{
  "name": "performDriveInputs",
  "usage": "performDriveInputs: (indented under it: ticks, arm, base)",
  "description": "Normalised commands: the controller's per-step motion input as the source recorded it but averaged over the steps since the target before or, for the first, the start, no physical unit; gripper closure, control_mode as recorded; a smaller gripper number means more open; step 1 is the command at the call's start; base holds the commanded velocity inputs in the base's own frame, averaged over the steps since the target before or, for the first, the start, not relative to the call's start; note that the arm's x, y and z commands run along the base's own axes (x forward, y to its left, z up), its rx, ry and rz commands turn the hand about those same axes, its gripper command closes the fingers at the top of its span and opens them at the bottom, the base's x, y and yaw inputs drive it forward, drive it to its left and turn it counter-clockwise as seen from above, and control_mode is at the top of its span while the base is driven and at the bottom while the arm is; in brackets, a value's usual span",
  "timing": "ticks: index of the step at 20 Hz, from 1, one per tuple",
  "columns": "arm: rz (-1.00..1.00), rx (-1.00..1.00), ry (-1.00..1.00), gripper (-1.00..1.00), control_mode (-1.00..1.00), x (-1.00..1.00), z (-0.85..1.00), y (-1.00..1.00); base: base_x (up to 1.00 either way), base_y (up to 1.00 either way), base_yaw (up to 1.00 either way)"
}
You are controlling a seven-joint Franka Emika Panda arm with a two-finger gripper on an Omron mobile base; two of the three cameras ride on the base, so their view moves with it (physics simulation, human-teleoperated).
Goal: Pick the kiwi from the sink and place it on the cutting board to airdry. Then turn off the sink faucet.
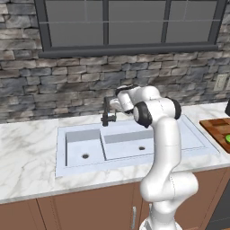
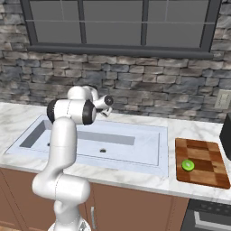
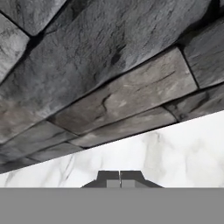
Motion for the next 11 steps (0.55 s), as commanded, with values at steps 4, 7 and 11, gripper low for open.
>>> performDriveInputs:
  ticks: [4,7,11]
  arm:
    - [0.00,0.00,0.06,1.00,-1.00,0.11,-0.01,0.52]
    - [0.00,0.00,0.09,1.00,-1.00,0.12,-0.06,0.37]
    - [0.00,0.00,0.08,1.00,-1.00,0.11,-0.10,0.23]
  base:
    - [0.00,0.00,0.00]
    - [0.00,0.00,0.00]
    - [0.00,0.00,0.00]
